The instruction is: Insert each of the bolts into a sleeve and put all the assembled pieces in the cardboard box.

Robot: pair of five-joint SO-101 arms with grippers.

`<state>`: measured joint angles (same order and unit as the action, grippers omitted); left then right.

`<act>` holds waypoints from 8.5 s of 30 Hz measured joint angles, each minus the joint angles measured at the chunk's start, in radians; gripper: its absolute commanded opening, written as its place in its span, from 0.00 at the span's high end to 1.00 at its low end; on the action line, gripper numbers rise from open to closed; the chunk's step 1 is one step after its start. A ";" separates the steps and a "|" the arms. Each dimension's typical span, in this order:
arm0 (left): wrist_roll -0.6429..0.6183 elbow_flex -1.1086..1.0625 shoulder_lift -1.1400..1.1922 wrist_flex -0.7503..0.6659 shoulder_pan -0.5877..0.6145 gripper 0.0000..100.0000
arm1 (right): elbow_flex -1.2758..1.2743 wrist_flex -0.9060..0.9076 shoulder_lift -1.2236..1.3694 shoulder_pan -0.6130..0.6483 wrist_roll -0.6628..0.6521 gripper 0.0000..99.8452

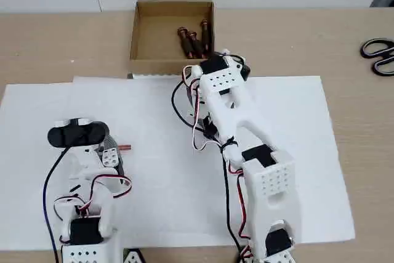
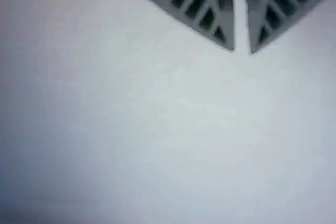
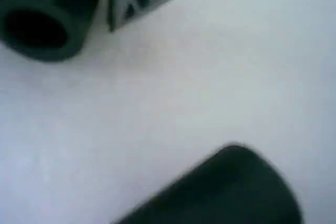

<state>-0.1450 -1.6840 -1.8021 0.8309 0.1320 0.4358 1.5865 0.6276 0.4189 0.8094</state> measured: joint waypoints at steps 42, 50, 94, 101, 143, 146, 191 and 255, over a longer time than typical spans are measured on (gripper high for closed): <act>0.109 0.373 0.012 0.308 -0.057 0.99 | -0.221 0.081 -0.674 -0.285 -0.288 1.00; 0.101 0.770 0.377 0.483 -0.057 0.99 | -0.534 0.081 -0.841 -0.391 -0.288 1.00; -0.741 1.309 1.534 0.893 -0.043 0.99 | -0.867 0.080 -1.200 -0.732 -0.290 1.00; -0.718 1.293 1.536 0.891 0.026 0.99 | -0.965 0.040 -1.316 -0.732 -0.290 1.00; -0.591 1.031 1.536 0.620 0.163 0.81 | -0.988 0.009 -1.369 -0.732 -0.290 1.00; -0.591 1.031 1.536 0.620 0.163 0.81 | -0.988 0.009 -1.369 -0.732 -0.290 1.00; -0.554 0.773 1.524 0.293 0.161 0.94 | -0.988 0.009 -1.369 -0.732 -0.290 1.00; -0.313 0.522 0.011 0.292 -0.186 1.00 | -1.556 -0.262 -2.409 -0.204 -0.718 1.00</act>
<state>-0.4580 -1.1623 -1.7914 1.1224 -0.0537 -1.1201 1.3241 -1.7814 0.2148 0.0913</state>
